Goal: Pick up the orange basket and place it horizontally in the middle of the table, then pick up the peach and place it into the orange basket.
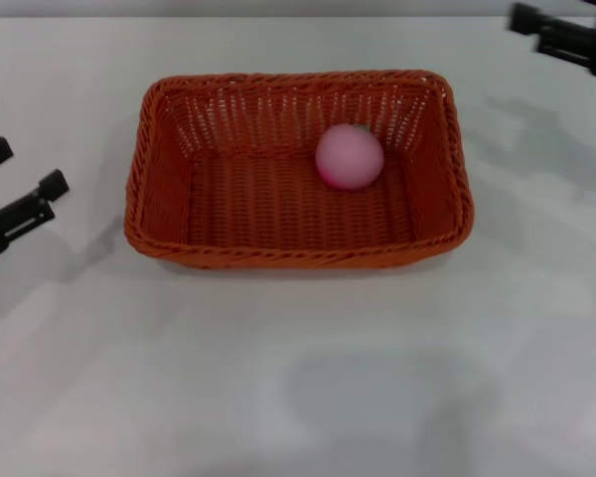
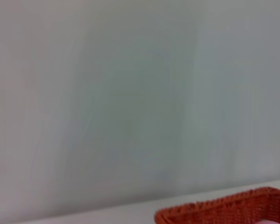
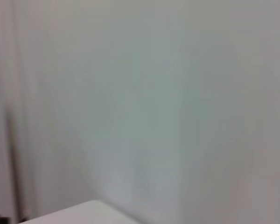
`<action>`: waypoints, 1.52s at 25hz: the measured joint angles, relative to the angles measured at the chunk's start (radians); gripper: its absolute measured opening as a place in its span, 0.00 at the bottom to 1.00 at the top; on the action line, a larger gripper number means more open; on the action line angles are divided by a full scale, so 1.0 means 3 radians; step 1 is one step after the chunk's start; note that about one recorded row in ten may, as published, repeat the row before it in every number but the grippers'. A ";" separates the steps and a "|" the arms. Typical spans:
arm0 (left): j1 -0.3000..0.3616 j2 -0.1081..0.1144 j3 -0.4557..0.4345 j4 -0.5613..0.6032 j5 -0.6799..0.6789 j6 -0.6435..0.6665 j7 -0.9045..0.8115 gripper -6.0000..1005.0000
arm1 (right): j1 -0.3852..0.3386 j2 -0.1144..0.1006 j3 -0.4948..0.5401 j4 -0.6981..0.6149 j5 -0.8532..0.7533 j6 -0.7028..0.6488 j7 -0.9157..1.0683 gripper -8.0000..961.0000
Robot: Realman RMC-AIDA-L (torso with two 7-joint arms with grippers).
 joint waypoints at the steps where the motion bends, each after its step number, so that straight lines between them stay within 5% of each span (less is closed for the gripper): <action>1: 0.0001 0.0000 -0.0001 0.0001 -0.0042 0.0004 0.0032 0.87 | -0.0032 -0.0002 0.0076 0.0057 0.0020 0.0002 -0.0065 0.73; 10: 0.0008 -0.0010 0.0000 0.0035 -0.0272 0.0025 0.0184 0.87 | -0.0161 -0.0008 0.1138 0.1181 0.0049 0.0181 -0.1157 0.72; 18: 0.0048 -0.0016 0.0000 0.0122 -0.0556 0.0032 0.0385 0.87 | -0.0267 -0.0009 0.1651 0.2030 0.0098 0.0169 -0.2221 0.72; 38: 0.0073 -0.0021 0.0000 0.0598 -0.1537 0.0024 0.1076 0.87 | -0.0316 -0.0003 0.1820 0.2329 0.0179 -0.0078 -0.2650 0.72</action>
